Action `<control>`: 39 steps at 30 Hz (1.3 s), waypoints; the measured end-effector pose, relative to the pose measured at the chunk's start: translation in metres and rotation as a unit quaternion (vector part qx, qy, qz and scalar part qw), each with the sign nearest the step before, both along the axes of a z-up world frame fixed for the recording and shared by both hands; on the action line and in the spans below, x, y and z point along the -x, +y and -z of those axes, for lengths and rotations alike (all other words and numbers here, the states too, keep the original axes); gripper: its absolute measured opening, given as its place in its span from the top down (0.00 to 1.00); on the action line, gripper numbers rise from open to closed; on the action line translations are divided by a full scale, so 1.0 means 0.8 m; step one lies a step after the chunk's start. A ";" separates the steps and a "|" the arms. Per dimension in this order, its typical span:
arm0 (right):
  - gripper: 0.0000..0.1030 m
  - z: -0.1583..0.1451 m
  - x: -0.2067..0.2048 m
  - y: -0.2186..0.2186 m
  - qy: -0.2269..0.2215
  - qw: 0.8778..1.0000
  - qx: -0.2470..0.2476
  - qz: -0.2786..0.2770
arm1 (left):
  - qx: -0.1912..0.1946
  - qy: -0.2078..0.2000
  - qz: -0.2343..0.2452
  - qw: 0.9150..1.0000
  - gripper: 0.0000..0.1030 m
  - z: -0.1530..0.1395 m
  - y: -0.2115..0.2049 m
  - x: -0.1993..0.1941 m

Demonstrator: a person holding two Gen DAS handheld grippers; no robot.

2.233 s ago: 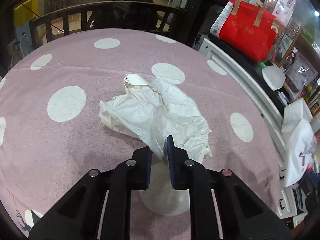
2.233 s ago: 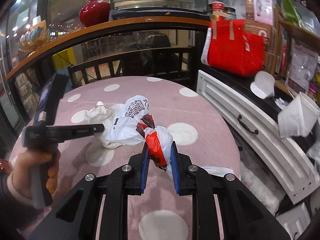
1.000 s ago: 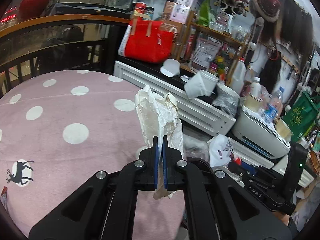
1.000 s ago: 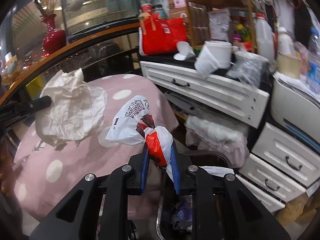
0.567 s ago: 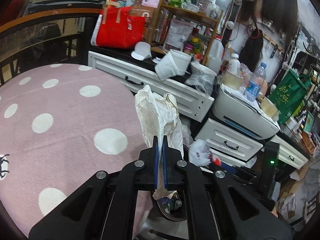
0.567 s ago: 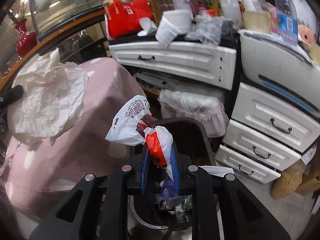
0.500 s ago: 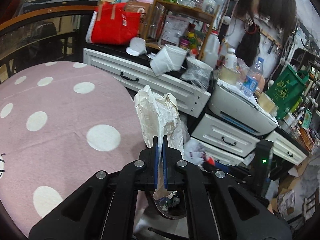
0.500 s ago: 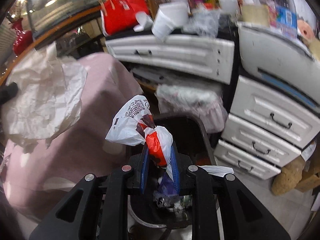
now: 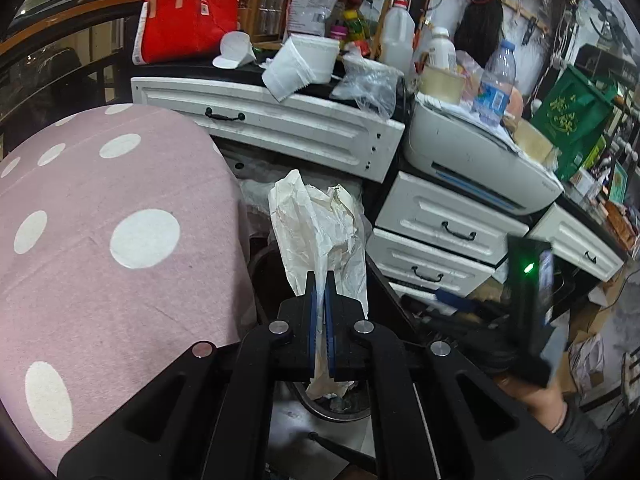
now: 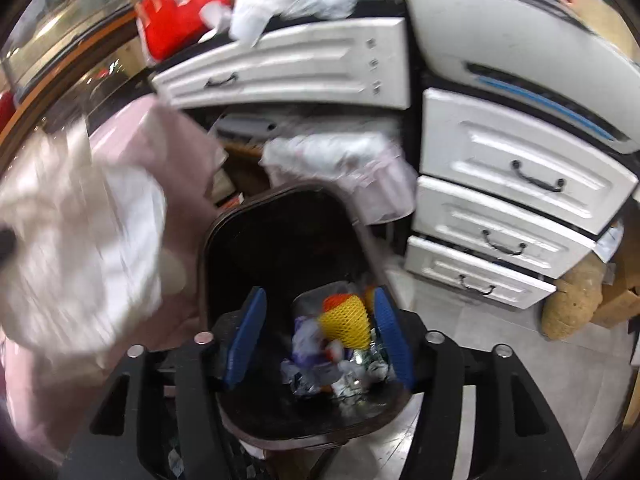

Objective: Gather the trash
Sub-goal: 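Open the right gripper to drop the white plastic bag into the bin, then lower the white tissue into the bin and open the left gripper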

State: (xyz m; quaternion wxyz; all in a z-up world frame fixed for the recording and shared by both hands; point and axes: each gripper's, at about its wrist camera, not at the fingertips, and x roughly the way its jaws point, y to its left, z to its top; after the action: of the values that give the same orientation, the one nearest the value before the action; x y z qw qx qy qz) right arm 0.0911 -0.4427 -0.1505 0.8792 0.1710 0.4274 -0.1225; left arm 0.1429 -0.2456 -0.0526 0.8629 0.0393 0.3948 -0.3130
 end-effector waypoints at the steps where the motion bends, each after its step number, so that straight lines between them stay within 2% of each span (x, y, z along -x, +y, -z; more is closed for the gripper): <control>1: 0.40 -0.005 0.002 -0.005 -0.004 1.000 0.003 0.007 | -0.006 0.002 0.004 1.000 0.96 0.005 -0.004 0.000; 12: 0.36 -0.049 0.026 -0.032 -0.049 0.998 0.020 0.045 | -0.064 0.014 0.044 0.997 0.96 0.064 -0.057 0.005; 19: 0.35 -0.056 0.028 -0.030 -0.058 0.997 0.020 0.045 | -0.098 0.034 0.067 0.992 0.96 0.105 -0.082 -0.002; 26: 0.32 -0.058 0.030 -0.031 -0.062 0.997 0.019 0.048 | -0.120 0.047 0.083 0.988 0.95 0.130 -0.095 -0.004; 29: 0.29 -0.057 0.031 -0.034 -0.062 0.996 0.019 0.054 | -0.128 0.052 0.088 0.986 0.91 0.137 -0.096 -0.002; 30: 0.28 -0.057 0.031 -0.035 -0.062 0.996 0.018 0.057 | -0.128 0.052 0.088 0.986 0.84 0.137 -0.095 0.000; 31: 0.27 -0.057 0.031 -0.036 -0.062 0.996 0.018 0.059 | -0.127 0.049 0.089 0.987 0.67 0.136 -0.095 0.000; 32: 0.26 -0.056 0.031 -0.036 -0.061 0.996 0.018 0.061 | -0.123 0.043 0.090 0.987 0.54 0.133 -0.095 0.002; 33: 0.26 -0.057 0.032 -0.036 -0.061 0.996 0.019 0.061 | -0.116 0.033 0.090 0.989 0.28 0.130 -0.093 0.006; 34: 0.25 -0.057 0.032 -0.036 -0.061 0.996 0.020 0.062 | -0.103 0.016 0.089 0.991 0.16 0.123 -0.090 0.011; 36: 0.23 -0.058 0.033 -0.036 -0.063 0.996 0.021 0.064 | -0.094 -0.003 0.094 0.991 0.15 0.115 -0.088 0.017; 39: 0.22 -0.060 0.034 -0.035 -0.064 0.996 0.023 0.066 | -0.101 -0.017 0.102 0.990 0.12 0.106 -0.091 0.025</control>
State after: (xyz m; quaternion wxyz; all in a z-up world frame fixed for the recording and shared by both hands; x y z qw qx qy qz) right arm 0.0642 -0.4708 -0.1028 0.8986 0.1861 0.3551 -0.1785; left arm 0.1229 -0.3181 -0.1371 0.8246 0.1715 0.4038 -0.3571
